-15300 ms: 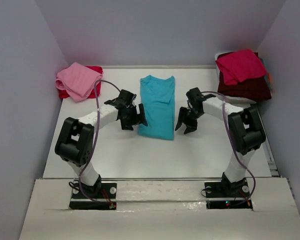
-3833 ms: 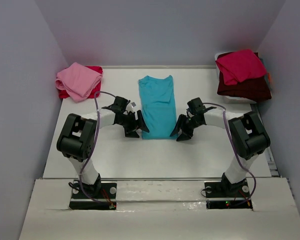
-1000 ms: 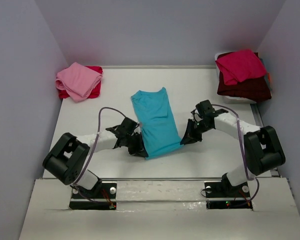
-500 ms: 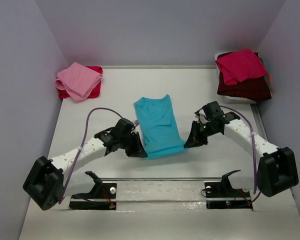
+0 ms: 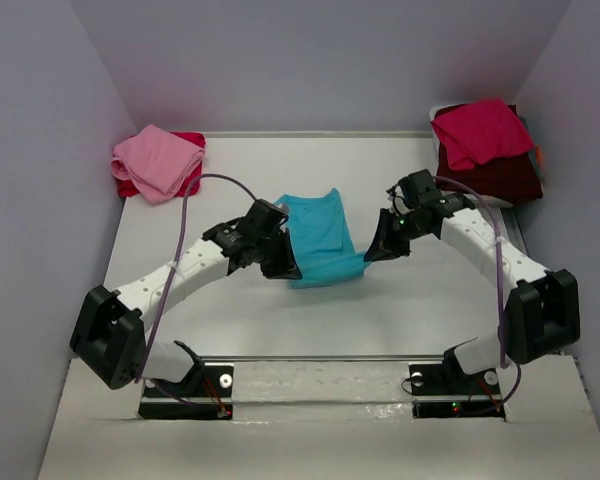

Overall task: Fold and stack the t-shirts
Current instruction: Fold the long partially folded tshirt into a neat square

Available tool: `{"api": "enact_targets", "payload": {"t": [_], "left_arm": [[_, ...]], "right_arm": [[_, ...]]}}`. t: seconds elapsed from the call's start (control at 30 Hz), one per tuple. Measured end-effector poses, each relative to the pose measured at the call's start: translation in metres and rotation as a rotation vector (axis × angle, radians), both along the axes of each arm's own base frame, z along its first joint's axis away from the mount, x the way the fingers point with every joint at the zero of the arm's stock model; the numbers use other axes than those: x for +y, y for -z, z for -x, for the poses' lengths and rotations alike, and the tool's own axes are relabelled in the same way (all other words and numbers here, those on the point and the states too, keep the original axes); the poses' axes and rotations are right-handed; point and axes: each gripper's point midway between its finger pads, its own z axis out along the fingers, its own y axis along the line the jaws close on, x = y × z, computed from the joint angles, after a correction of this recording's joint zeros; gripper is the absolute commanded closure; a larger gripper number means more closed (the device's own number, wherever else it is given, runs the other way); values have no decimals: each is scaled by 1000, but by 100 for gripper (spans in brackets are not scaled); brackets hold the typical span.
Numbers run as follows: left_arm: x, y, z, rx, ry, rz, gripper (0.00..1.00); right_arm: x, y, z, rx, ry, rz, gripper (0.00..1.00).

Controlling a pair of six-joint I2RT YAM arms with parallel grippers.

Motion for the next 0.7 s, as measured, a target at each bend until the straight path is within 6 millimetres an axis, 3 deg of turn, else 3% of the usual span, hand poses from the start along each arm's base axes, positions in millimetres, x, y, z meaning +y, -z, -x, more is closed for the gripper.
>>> {"api": "enact_targets", "payload": {"t": [0.13, 0.37, 0.57, 0.7], "left_arm": [[-2, -8, -23, -39, -9, -24, 94], [12, -28, -73, -94, -61, -60, 94], [20, -54, -116, -170, -89, -69, 94], [23, -60, -139, -196, -96, -79, 94]], "right_arm": [[4, -7, -26, -29, 12, 11, 93], [17, -26, -76, -102, 24, 17, 93], [26, -28, -112, -130, 27, 24, 93], [31, -28, -133, -142, 32, 37, 93]]}}
